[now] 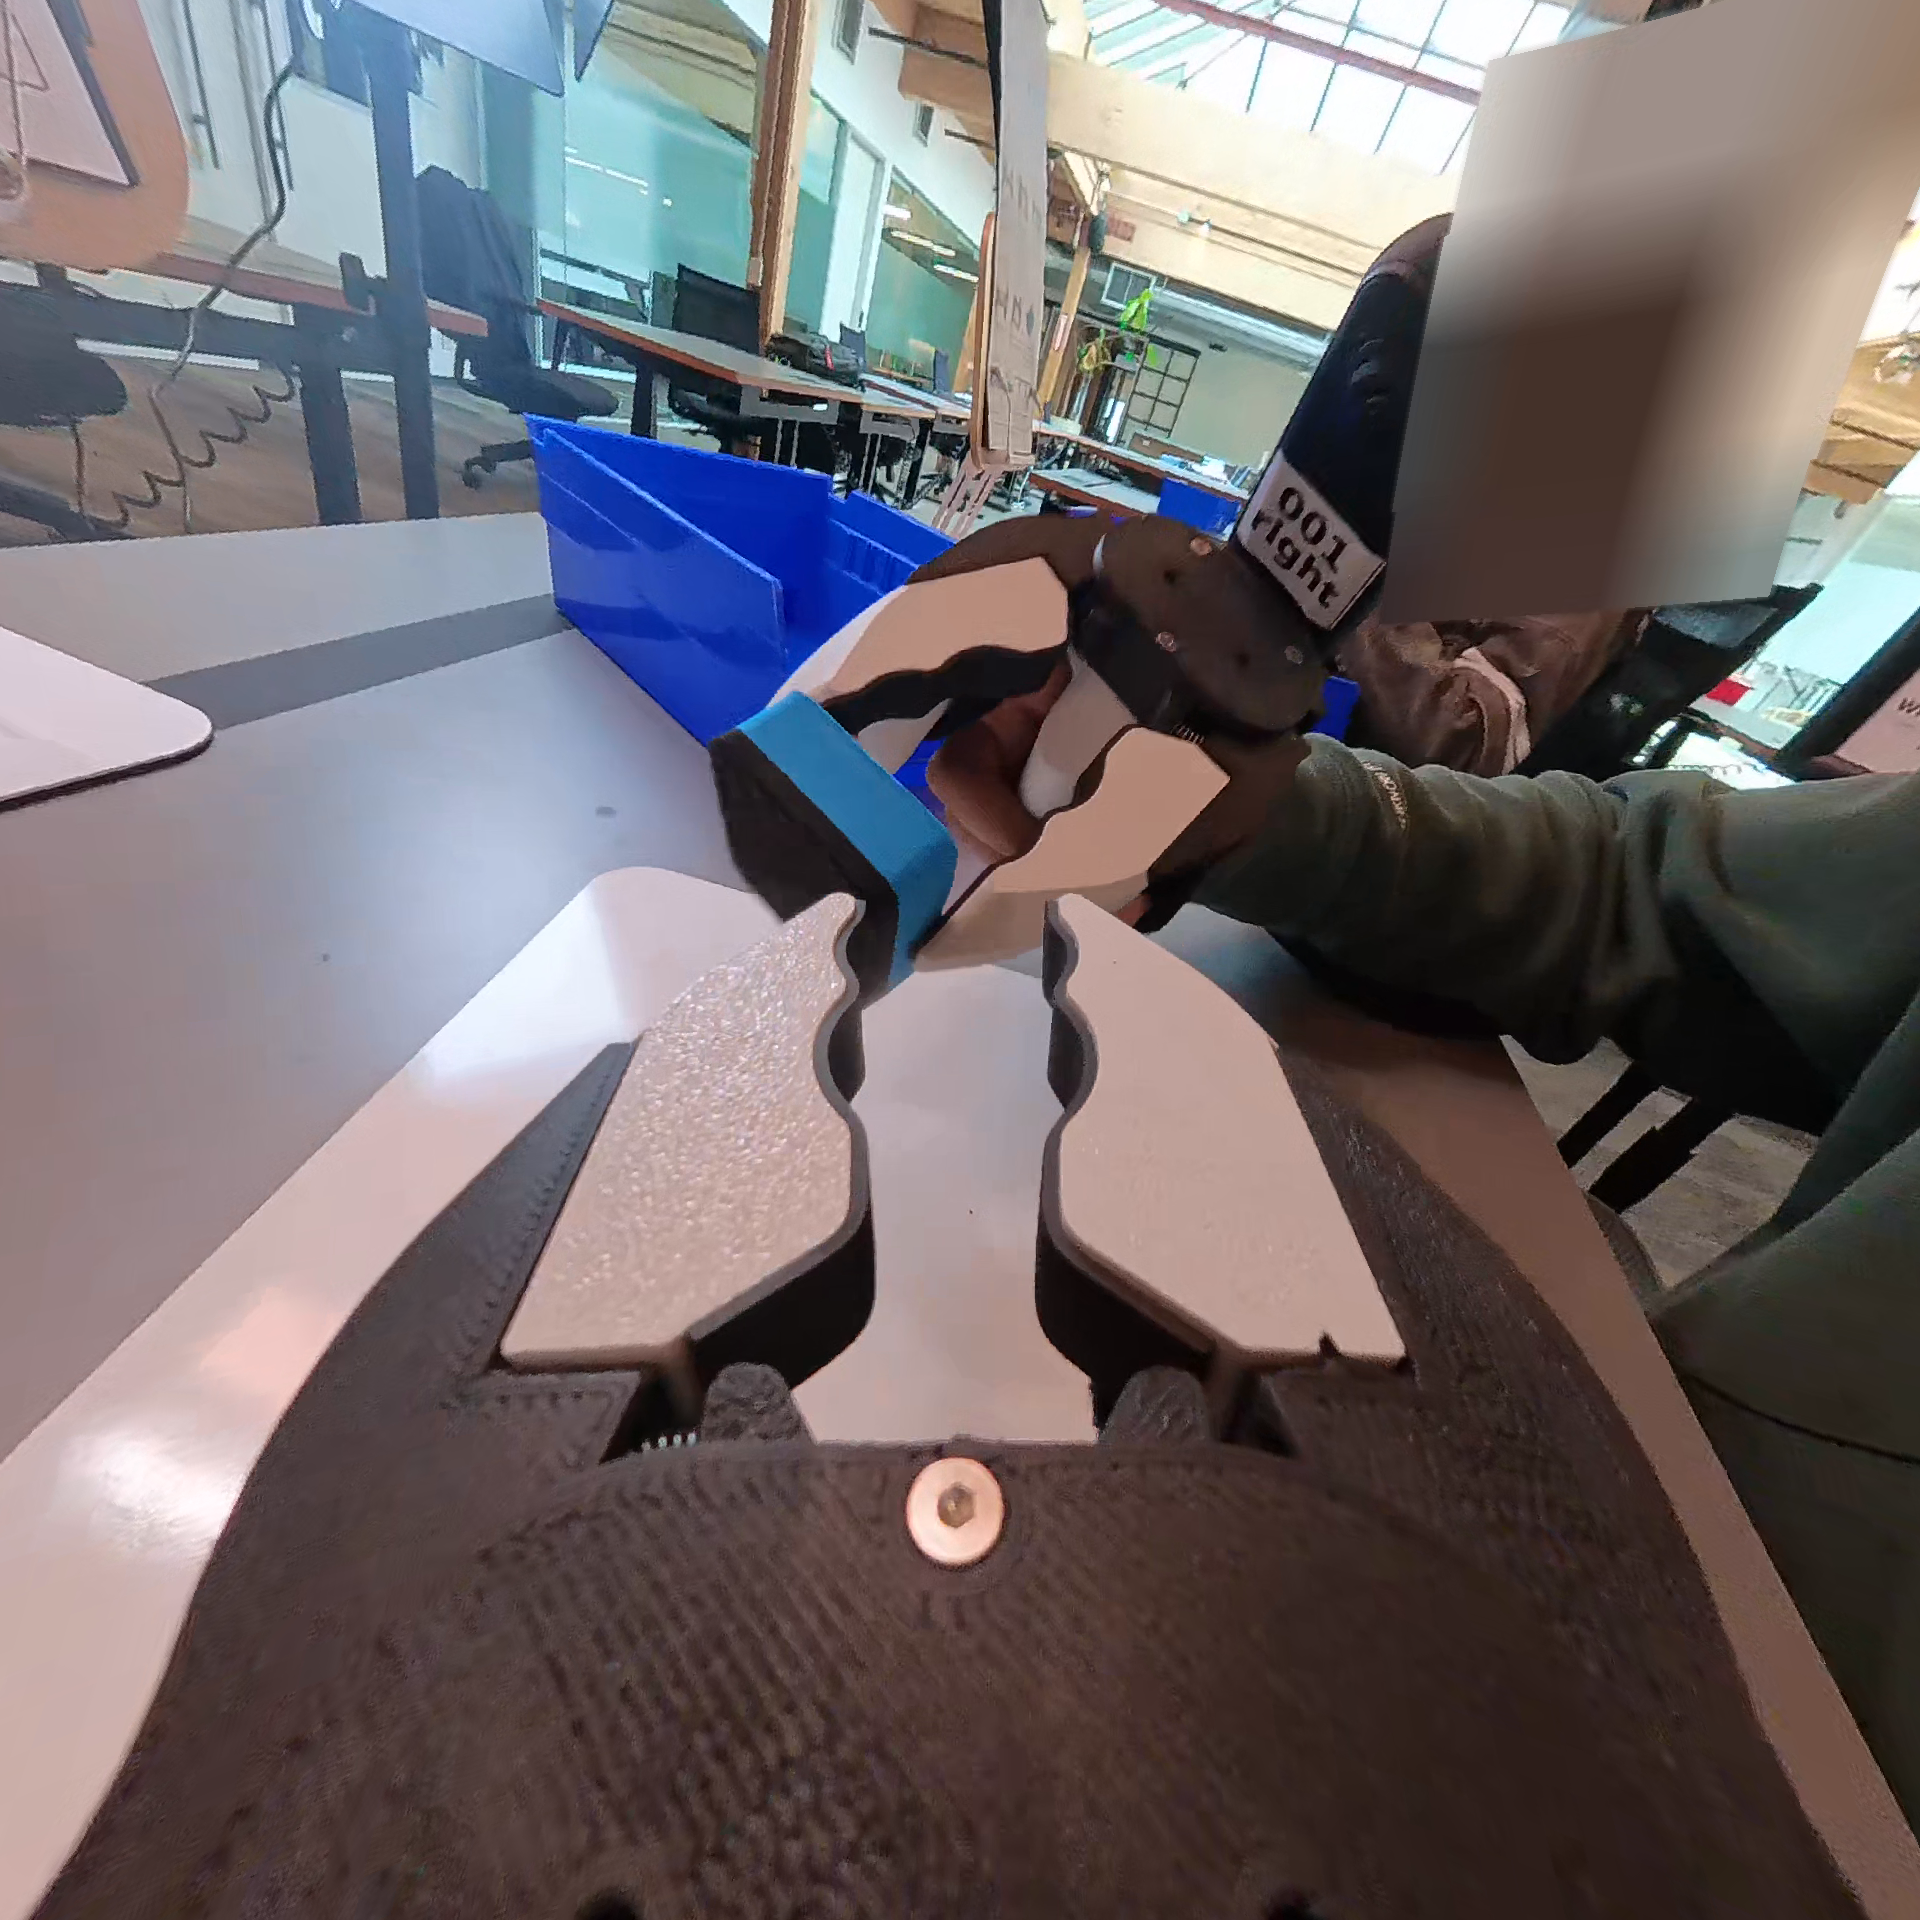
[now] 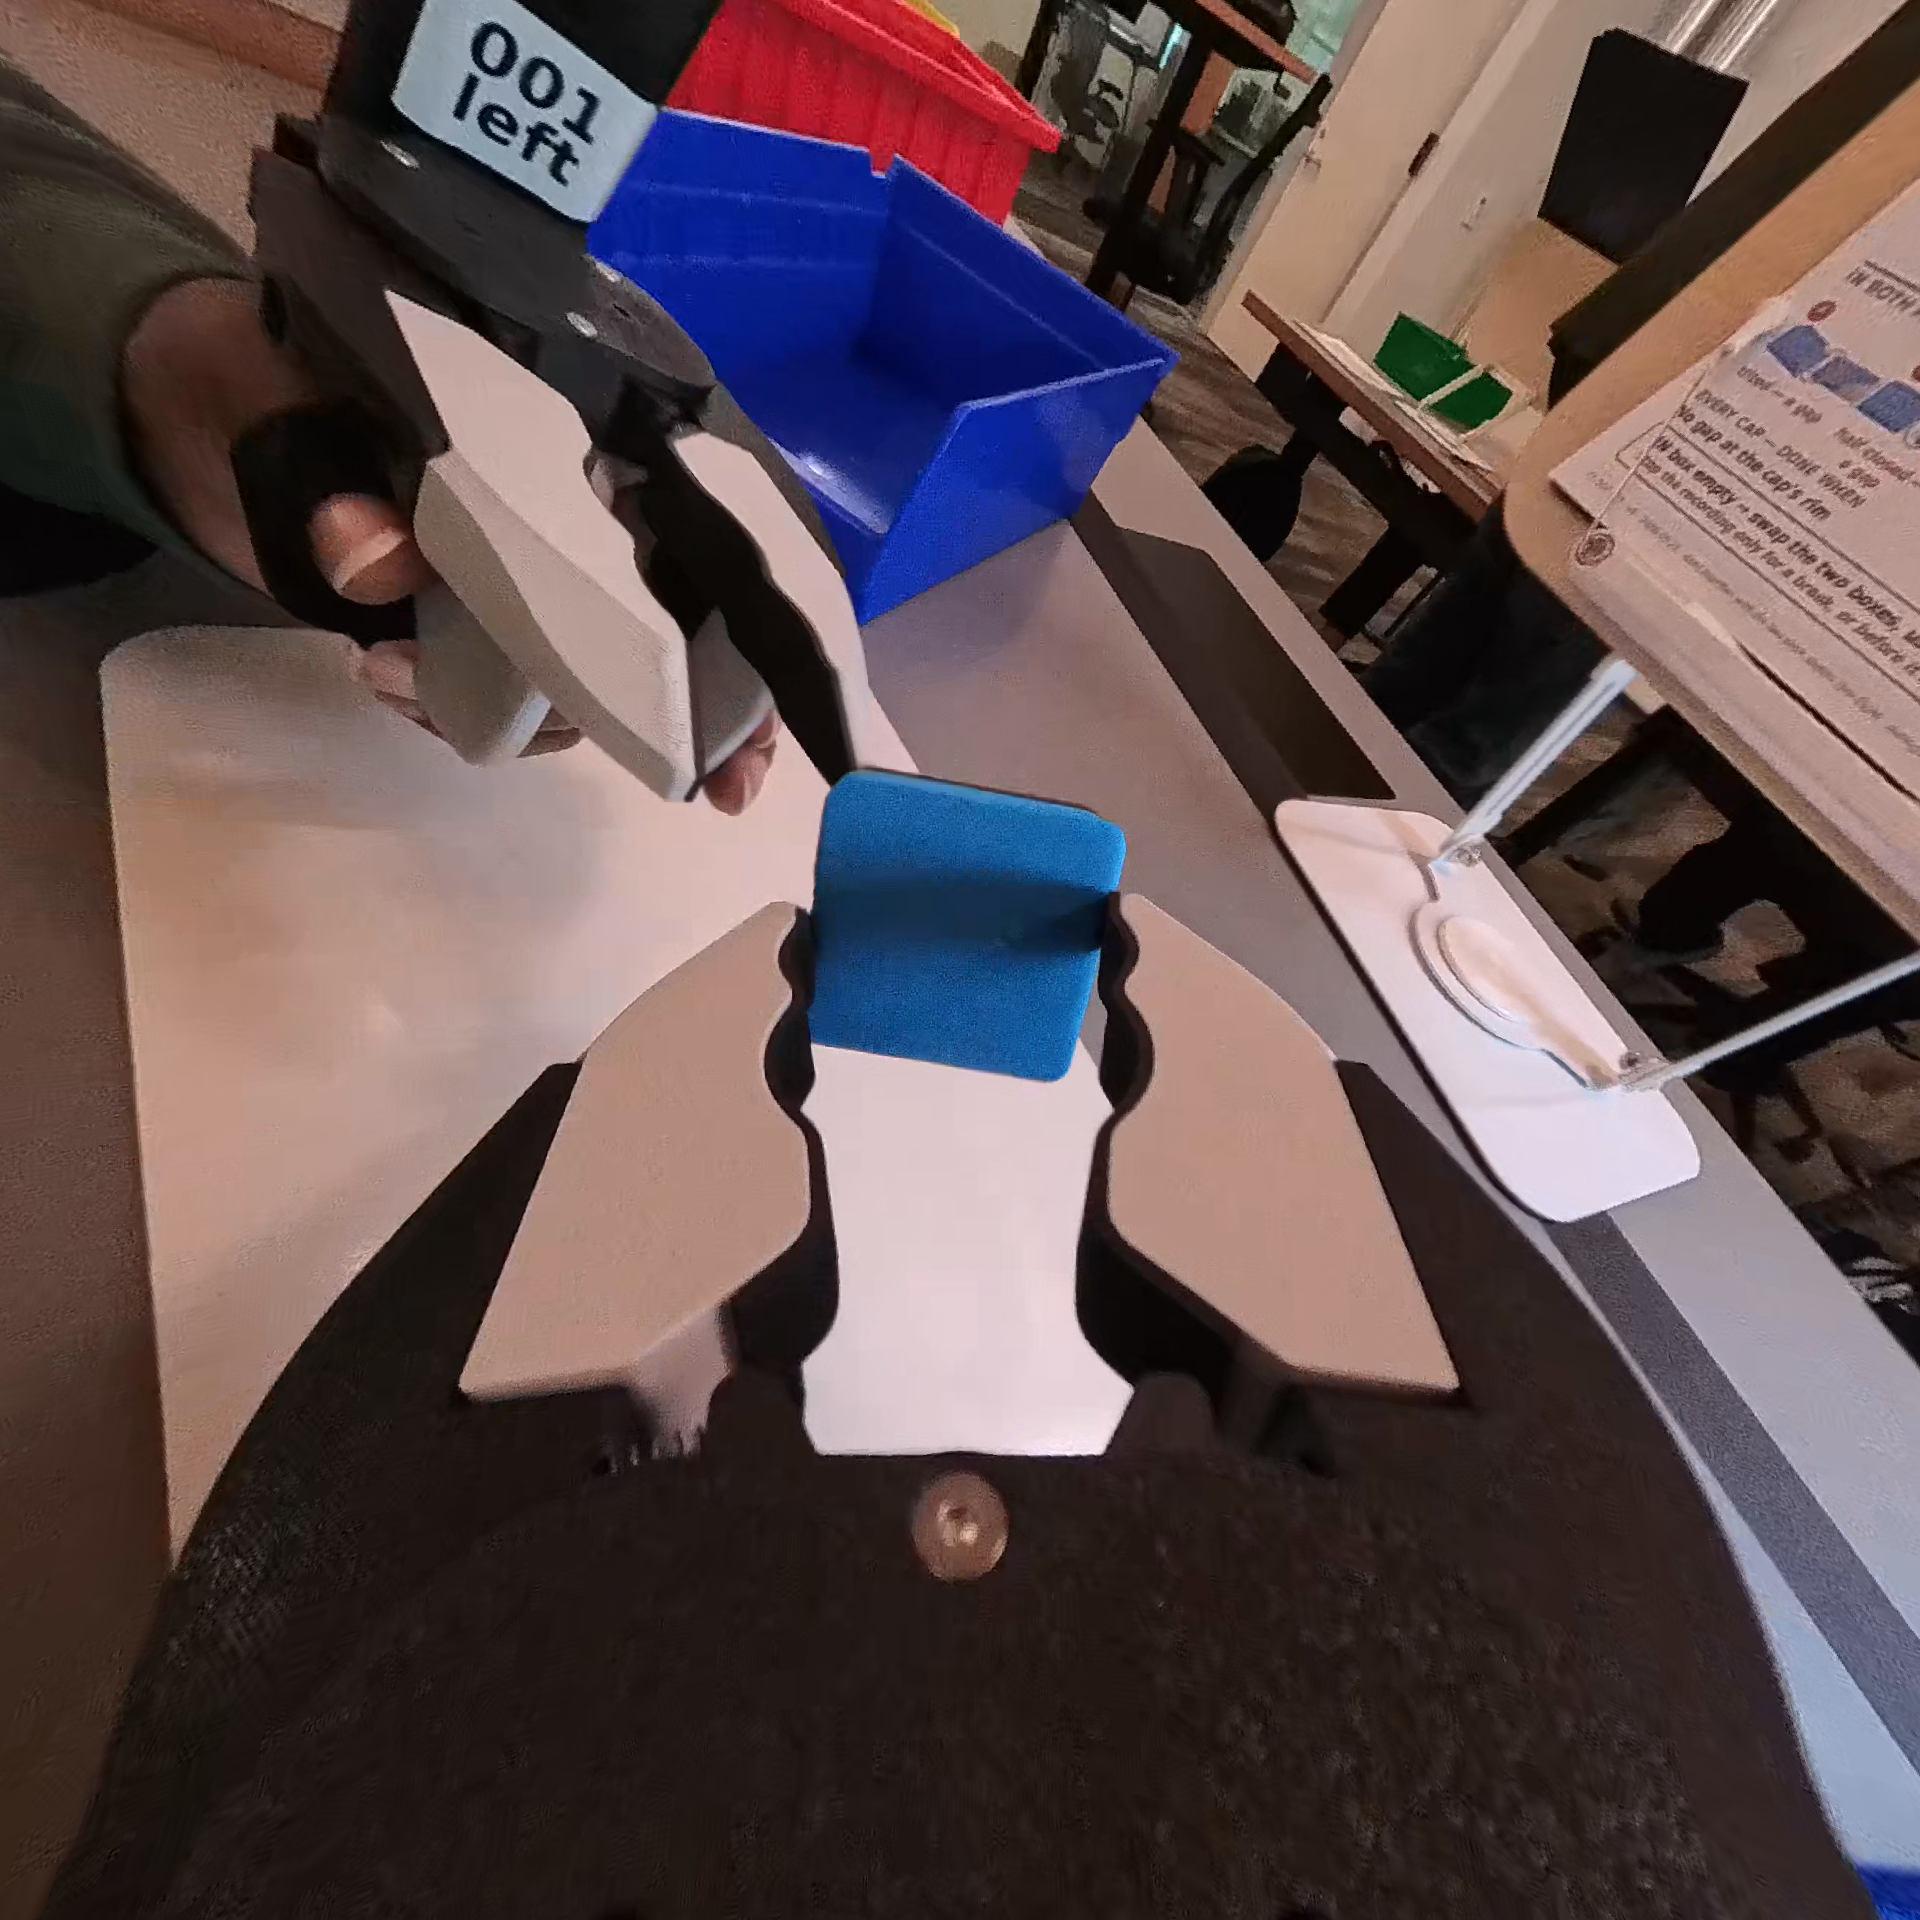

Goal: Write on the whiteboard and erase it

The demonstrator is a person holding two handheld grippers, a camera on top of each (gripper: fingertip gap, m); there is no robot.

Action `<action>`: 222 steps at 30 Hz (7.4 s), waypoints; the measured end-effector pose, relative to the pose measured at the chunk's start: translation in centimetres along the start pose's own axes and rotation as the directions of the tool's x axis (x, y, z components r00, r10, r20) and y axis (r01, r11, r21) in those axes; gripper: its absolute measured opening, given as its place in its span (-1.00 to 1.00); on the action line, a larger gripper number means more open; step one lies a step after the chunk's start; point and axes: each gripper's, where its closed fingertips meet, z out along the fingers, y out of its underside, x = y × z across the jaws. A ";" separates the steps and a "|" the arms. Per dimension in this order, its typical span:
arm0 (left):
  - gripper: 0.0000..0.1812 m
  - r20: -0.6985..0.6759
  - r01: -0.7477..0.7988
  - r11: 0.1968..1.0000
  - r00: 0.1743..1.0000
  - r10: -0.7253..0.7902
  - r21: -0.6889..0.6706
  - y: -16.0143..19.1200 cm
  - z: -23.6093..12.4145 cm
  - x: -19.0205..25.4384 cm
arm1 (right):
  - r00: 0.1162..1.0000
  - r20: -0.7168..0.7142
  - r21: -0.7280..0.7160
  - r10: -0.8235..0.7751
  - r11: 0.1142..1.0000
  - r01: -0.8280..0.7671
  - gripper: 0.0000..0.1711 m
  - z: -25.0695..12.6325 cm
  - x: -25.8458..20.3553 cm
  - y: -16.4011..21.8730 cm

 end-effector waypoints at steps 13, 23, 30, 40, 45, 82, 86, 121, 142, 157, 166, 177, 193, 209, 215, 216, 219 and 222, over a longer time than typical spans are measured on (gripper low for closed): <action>-0.55 0.069 0.032 0.989 0.997 -0.023 -0.141 2.1 -0.4 -1.7 | 0.978 -0.006 -0.132 -0.206 0.970 0.204 -0.38 1.7 -2.4 1.4; -0.71 -0.030 0.154 0.973 0.986 -0.161 -0.172 2.6 -0.9 -1.5 | 0.956 -0.003 -0.093 -0.292 0.952 0.290 -0.38 1.7 -3.8 -0.3; -0.73 -0.005 0.239 0.966 0.971 -0.240 -0.099 1.7 -1.2 -1.7 | 0.954 -0.052 -0.082 -0.296 0.953 0.292 -0.38 1.7 -3.3 -1.2; -0.62 0.065 0.225 0.972 0.973 -0.220 -0.066 1.6 -1.4 -3.0 | 0.981 0.007 -0.160 -0.193 0.968 0.192 -0.39 1.8 -2.3 0.3; -0.62 0.146 0.037 0.998 0.989 -0.028 -0.059 -0.3 -2.5 -4.3 | 0.994 -0.050 -0.345 0.098 0.932 -0.110 -0.38 2.4 4.4 4.5; -0.64 0.136 -0.249 0.957 0.954 0.269 -0.146 0.1 -2.6 -2.6 | 0.989 0.132 -0.150 0.060 0.988 -0.040 -0.27 1.5 3.1 -3.0; -0.81 0.167 -0.266 0.958 0.945 0.280 -0.103 -1.2 -3.5 -3.1 | 0.990 0.095 -0.015 0.107 0.994 -0.106 -0.32 -0.2 3.3 -5.8; -1.00 0.694 -0.443 0.896 0.657 0.295 0.038 -9.0 -17.8 -10.2 | 0.822 -0.423 0.400 0.380 0.893 -0.207 -1.00 -10.6 12.0 -0.3; -0.74 0.253 0.029 0.716 0.944 0.209 -0.698 6.9 -16.8 -8.7 | 0.956 -0.050 -0.238 0.288 0.926 -0.291 -0.90 -5.5 6.3 7.7; -0.67 0.176 0.048 0.702 0.978 0.111 -0.710 9.4 -14.6 -7.9 | 0.849 0.206 -0.653 0.487 0.714 -0.251 -0.41 -7.5 -0.7 13.6; -0.70 0.185 0.023 0.655 0.966 0.180 -0.755 9.3 -15.0 -8.2 | 0.846 0.282 -0.679 0.452 0.717 -0.156 -0.49 -8.2 -2.5 13.1; -0.63 0.244 0.120 0.650 0.964 0.104 -0.751 9.6 -16.0 -8.3 | 0.826 0.306 -0.674 0.473 0.720 -0.163 -0.47 -8.5 -2.6 13.0; -0.73 0.203 -0.041 0.765 0.954 0.221 -0.642 6.7 -13.0 -8.2 | 0.916 0.242 -0.507 0.321 0.846 -0.162 -0.54 -8.0 1.2 9.2; -1.00 0.744 -0.214 0.947 0.586 0.319 -0.238 -8.4 -23.6 -14.3 | 0.937 -0.273 0.144 0.216 0.973 -0.182 -0.57 -4.6 8.6 2.7; -0.86 0.794 0.010 0.926 0.518 0.319 -0.379 -9.6 -26.6 -19.1 | 0.921 -0.319 0.195 0.224 0.966 -0.168 -1.00 -5.7 9.2 2.0; -0.83 0.791 0.070 0.903 0.514 0.331 -0.424 -9.1 -26.6 -20.5 | 0.921 -0.318 0.197 0.226 0.966 -0.169 -1.00 -5.8 9.2 2.0; -0.81 0.789 0.279 0.787 0.482 0.381 -0.550 -6.7 -27.3 -25.2 | 0.921 -0.311 0.192 0.235 0.965 -0.181 -0.96 -5.7 9.1 2.3; -0.74 0.813 0.472 0.684 0.480 0.330 -0.556 -3.5 -27.7 -28.7 | 0.925 -0.307 0.177 0.225 0.968 -0.176 -0.94 -5.5 8.9 2.5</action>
